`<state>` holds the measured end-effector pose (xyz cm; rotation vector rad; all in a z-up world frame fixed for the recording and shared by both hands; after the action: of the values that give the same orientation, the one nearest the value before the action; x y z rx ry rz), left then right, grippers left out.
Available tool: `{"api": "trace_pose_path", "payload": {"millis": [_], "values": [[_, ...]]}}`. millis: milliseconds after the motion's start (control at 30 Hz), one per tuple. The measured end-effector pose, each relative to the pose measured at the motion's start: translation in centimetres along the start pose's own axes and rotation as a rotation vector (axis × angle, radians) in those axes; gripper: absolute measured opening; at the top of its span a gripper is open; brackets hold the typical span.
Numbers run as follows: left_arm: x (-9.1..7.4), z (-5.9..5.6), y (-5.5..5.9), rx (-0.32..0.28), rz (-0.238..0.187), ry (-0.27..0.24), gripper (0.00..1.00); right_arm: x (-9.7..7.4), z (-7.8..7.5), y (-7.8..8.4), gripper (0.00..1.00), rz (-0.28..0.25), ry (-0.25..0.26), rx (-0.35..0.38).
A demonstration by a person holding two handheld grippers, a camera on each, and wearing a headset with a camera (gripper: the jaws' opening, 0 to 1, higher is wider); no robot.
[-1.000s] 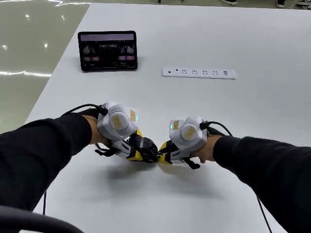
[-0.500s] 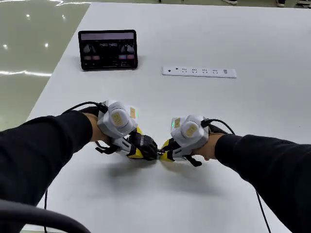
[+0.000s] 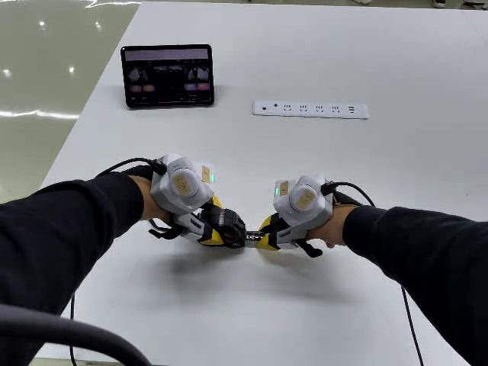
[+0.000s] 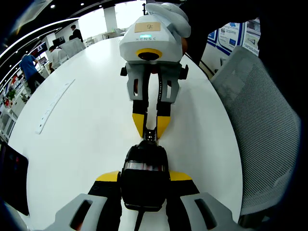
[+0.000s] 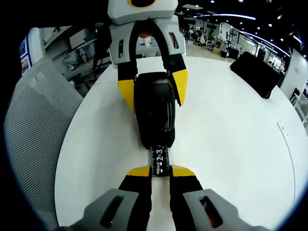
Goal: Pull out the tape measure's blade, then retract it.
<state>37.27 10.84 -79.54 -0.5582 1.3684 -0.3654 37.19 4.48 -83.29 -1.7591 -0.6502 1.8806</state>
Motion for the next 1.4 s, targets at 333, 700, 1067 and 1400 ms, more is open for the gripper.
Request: {"api": "trace_pose_path", "payload": {"millis": [333,700,1067,1400], "values": [[-0.1,-0.2,-0.2,-0.004,0.004,-0.002,0.31,-0.8,-0.2,1.1,0.08,0.004,0.011,0.005],[-0.1,-0.2,-0.1,-0.007,-0.002,-0.004,0.31,-1.7,-0.2,2.2,0.08,0.015,0.02,0.012],[-0.2,-0.2,-0.1,-0.002,0.004,-0.008,0.31,-2.9,-0.2,3.3,0.08,0.02,0.023,0.022],[-0.2,-0.2,-0.2,0.006,0.0,-0.01,0.31,-3.9,-0.2,4.5,0.08,0.028,0.033,0.032]]}}
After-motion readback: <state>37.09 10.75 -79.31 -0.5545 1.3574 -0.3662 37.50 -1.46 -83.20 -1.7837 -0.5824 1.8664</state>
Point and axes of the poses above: the centre of the closed fingertips' face, and the gripper's own axes: x roughly forward along the fingers, z roughly to its left, y roughly out of its underside, the point moved 1 cm from there along -x, roughly backward along the fingers, and after that the axes turned 3 degrees about -y, right-handed, at the moved point
